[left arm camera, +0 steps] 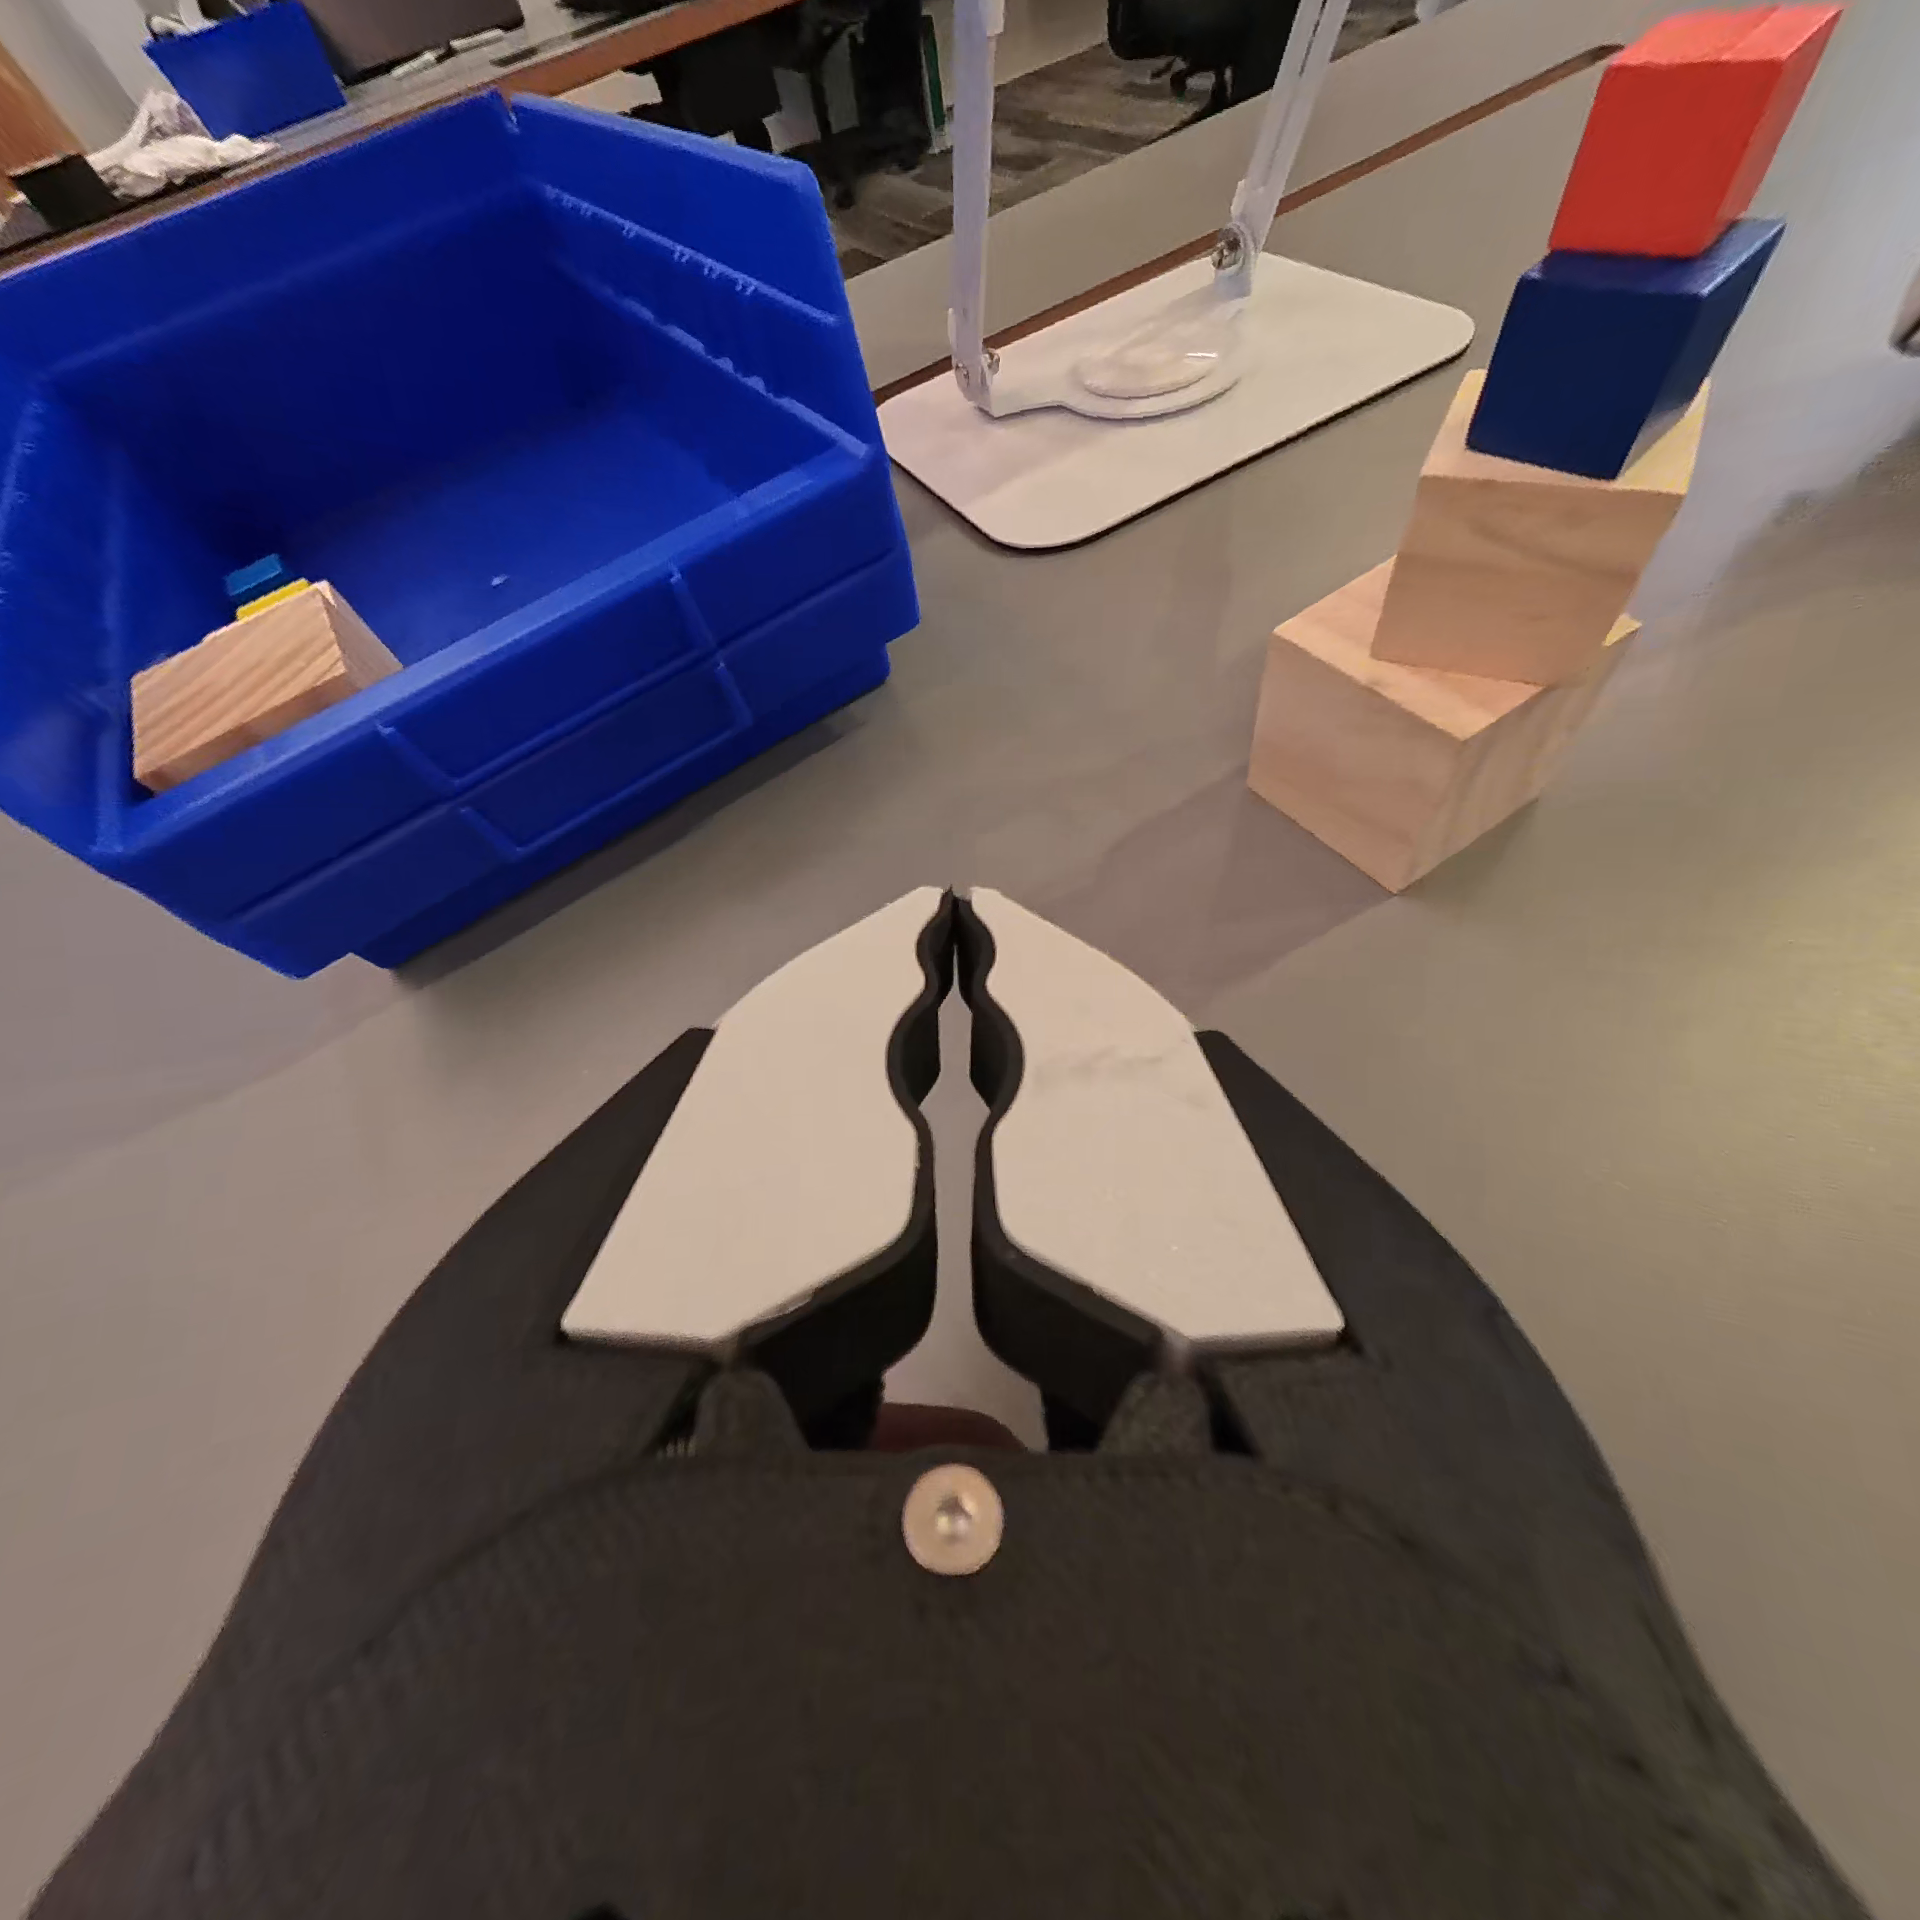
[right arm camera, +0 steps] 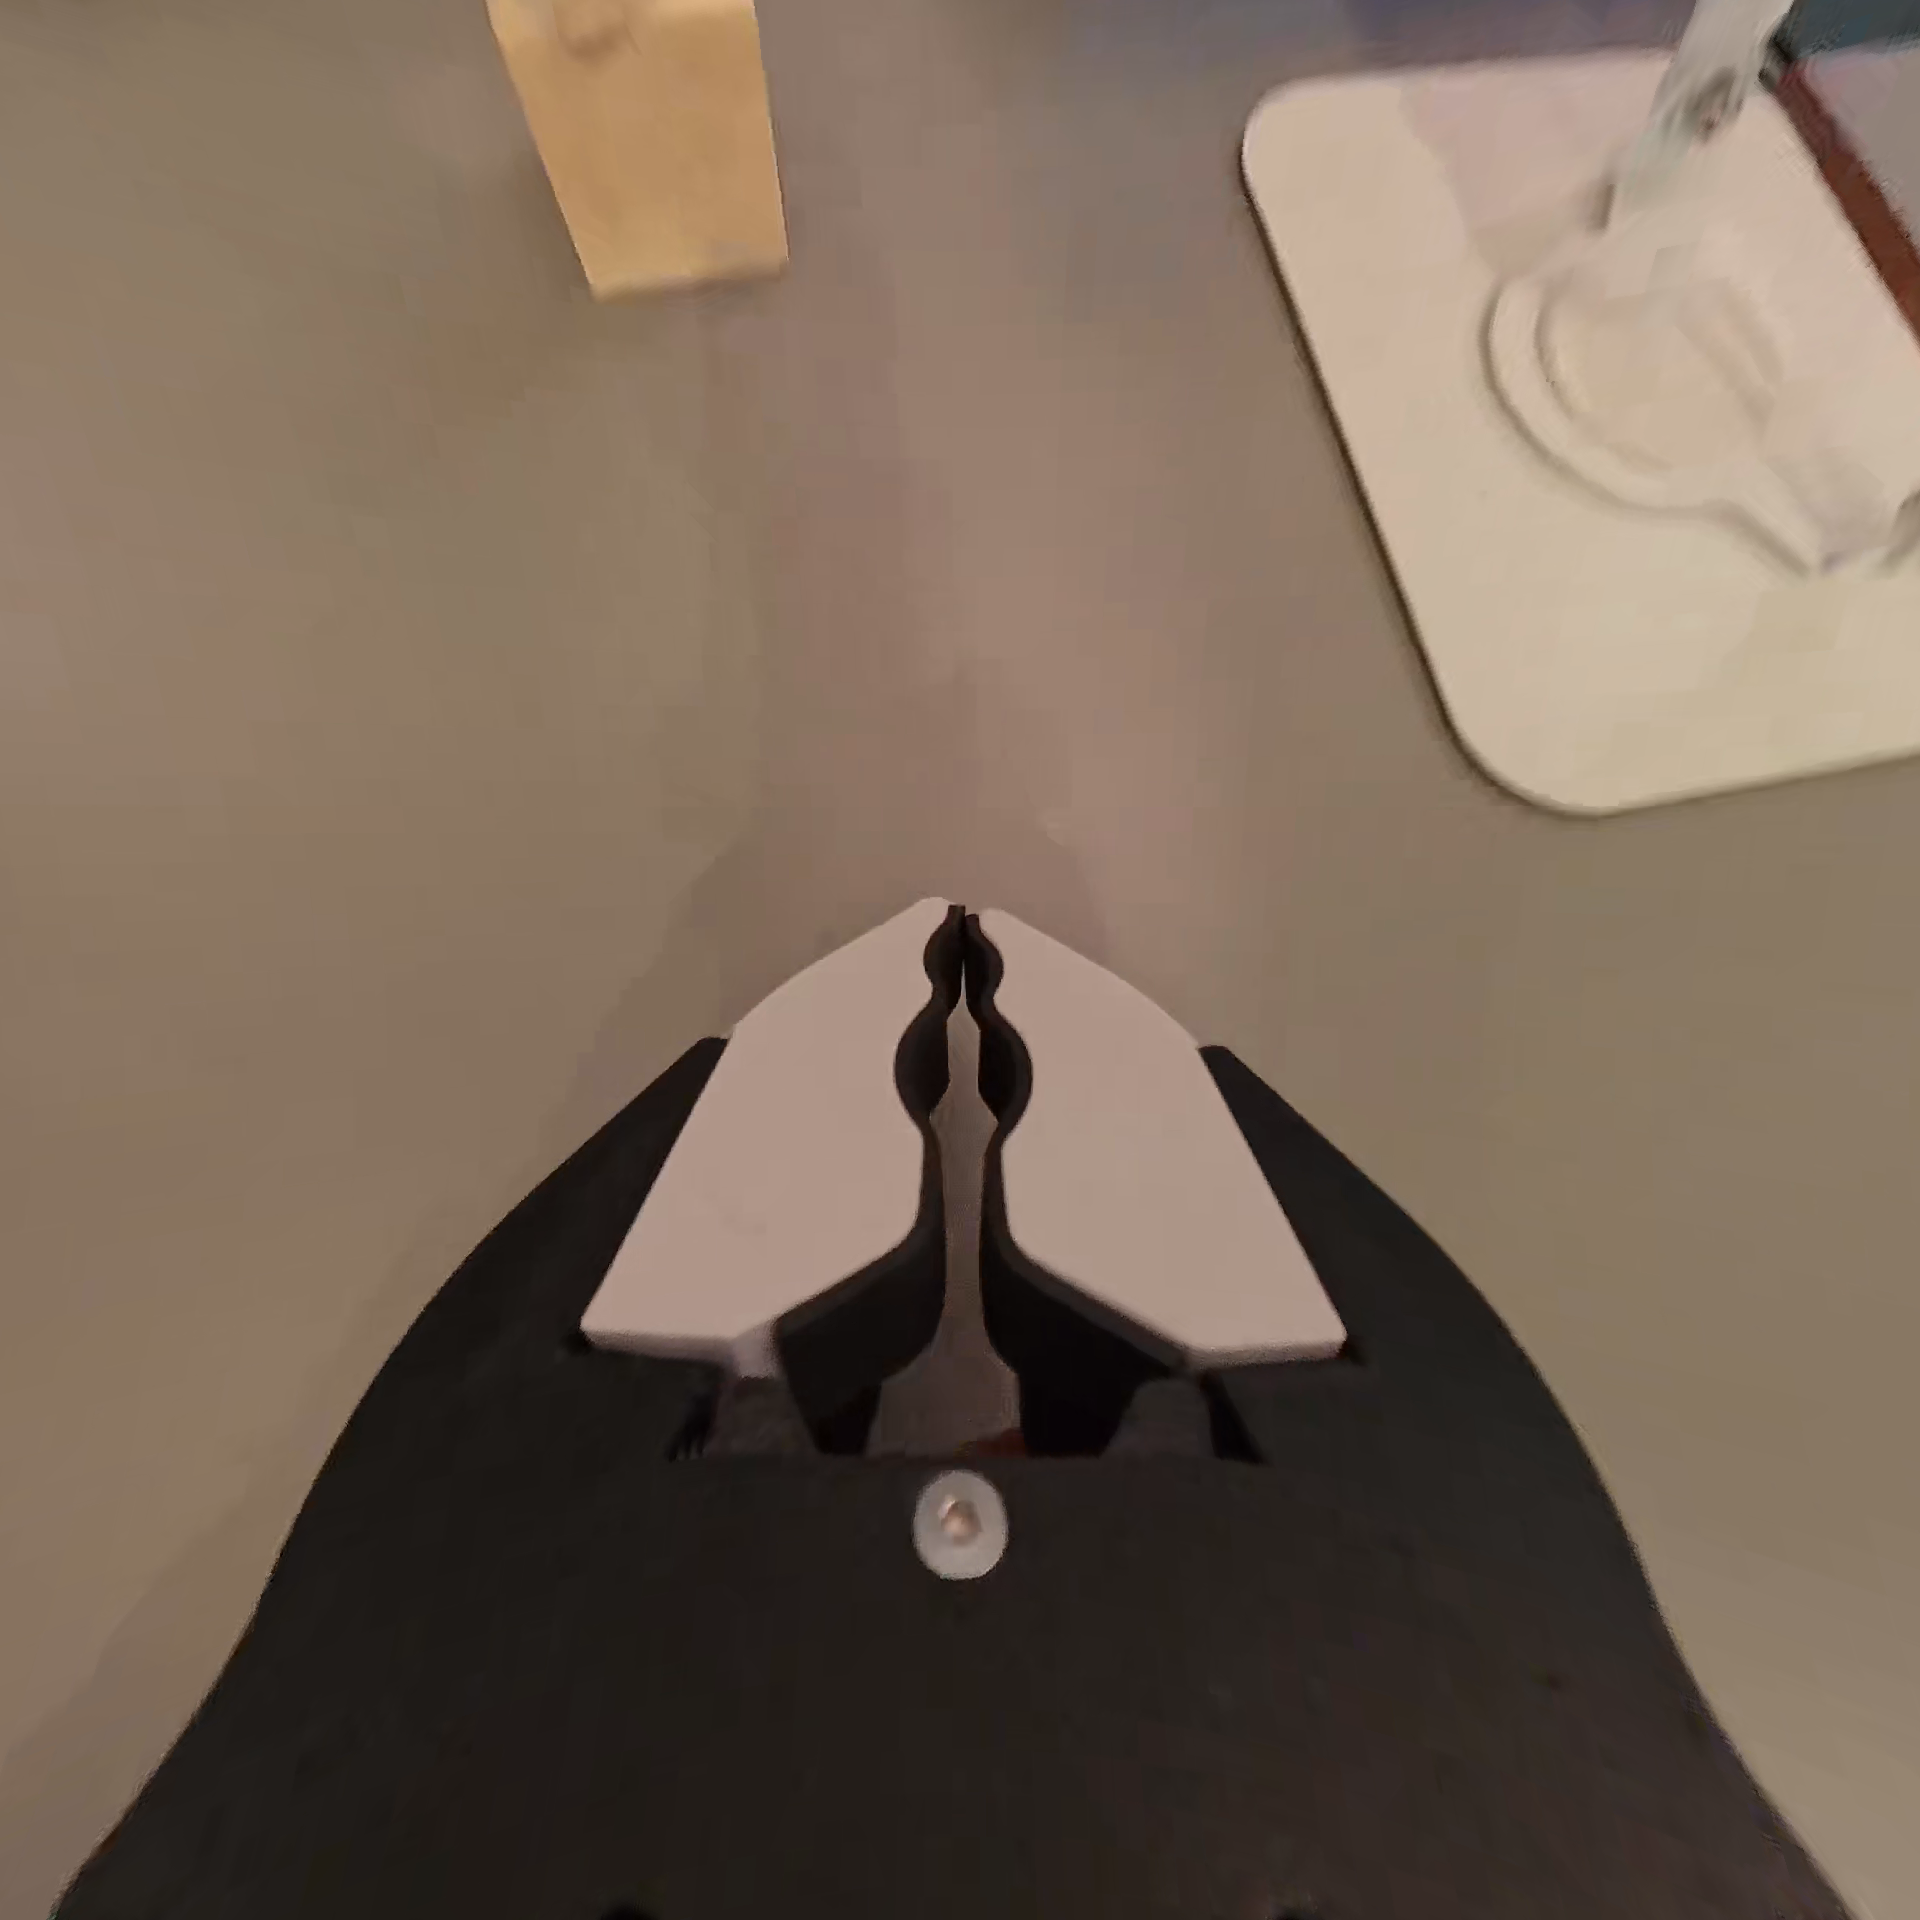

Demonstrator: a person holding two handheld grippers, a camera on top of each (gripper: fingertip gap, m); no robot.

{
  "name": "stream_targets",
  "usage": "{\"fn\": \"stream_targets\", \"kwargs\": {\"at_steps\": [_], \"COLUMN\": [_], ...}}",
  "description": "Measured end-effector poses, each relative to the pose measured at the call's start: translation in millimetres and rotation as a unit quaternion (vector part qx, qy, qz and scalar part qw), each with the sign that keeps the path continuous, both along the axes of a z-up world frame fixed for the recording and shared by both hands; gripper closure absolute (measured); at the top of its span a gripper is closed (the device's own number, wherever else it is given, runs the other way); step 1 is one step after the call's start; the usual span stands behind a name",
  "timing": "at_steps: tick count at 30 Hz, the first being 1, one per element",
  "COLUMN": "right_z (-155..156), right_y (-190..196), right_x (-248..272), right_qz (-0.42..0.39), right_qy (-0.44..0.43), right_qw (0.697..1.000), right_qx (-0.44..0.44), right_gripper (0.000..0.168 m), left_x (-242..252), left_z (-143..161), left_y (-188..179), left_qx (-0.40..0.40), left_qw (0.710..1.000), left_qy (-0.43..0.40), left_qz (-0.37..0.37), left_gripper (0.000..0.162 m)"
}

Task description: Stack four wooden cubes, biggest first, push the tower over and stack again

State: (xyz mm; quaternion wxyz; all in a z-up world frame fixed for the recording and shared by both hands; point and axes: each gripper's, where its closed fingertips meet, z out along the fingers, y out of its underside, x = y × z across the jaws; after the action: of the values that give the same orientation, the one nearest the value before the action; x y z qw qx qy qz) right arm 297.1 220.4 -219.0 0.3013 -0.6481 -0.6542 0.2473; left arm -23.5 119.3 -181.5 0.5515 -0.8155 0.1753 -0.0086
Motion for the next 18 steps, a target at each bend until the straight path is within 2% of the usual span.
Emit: {"fn": "stream_targets", "kwargs": {"at_steps": [2,7,12,14,16,18], "right_z": [-8.0,-12.4,-9.8,-8.8,-7.0,-4.9], "right_y": [8.6,18.5,28.3,30.6,33.0,34.7], "right_x": [16.5,41.9,60.0,67.0,74.5,81.5], "right_qz": [-0.017,-0.048,-0.070,-0.075,-0.082,-0.088], "right_qy": [-0.013,-0.009,-0.004,-0.003,-0.001,0.003], "right_qw": [0.999,0.999,0.997,0.997,0.996,0.996], "right_qx": [0.031,0.019,0.022,0.022,0.024,0.022], "right_gripper": [0.168,0.168,0.168,0.168,0.168,0.168], "left_x": [1.6,0.3,-28.5,-34.5,-30.5,-5.2], "left_z": [-3.7,-8.4,17.6,27.0,26.6,18.5], "left_y": [1.8,4.9,-8.4,-18.0,-19.9,-0.8], "left_qx": [-0.006,-0.015,0.011,0.016,0.008,-0.007], "left_qw": [1.000,0.998,0.992,0.988,0.984,0.986], "left_qy": [0.021,0.050,0.012,0.022,0.020,0.020], "left_qz": [0.005,0.041,0.122,0.151,0.175,0.168], "left_gripper": [0.162,0.162,0.162,0.162,0.162,0.162]}}
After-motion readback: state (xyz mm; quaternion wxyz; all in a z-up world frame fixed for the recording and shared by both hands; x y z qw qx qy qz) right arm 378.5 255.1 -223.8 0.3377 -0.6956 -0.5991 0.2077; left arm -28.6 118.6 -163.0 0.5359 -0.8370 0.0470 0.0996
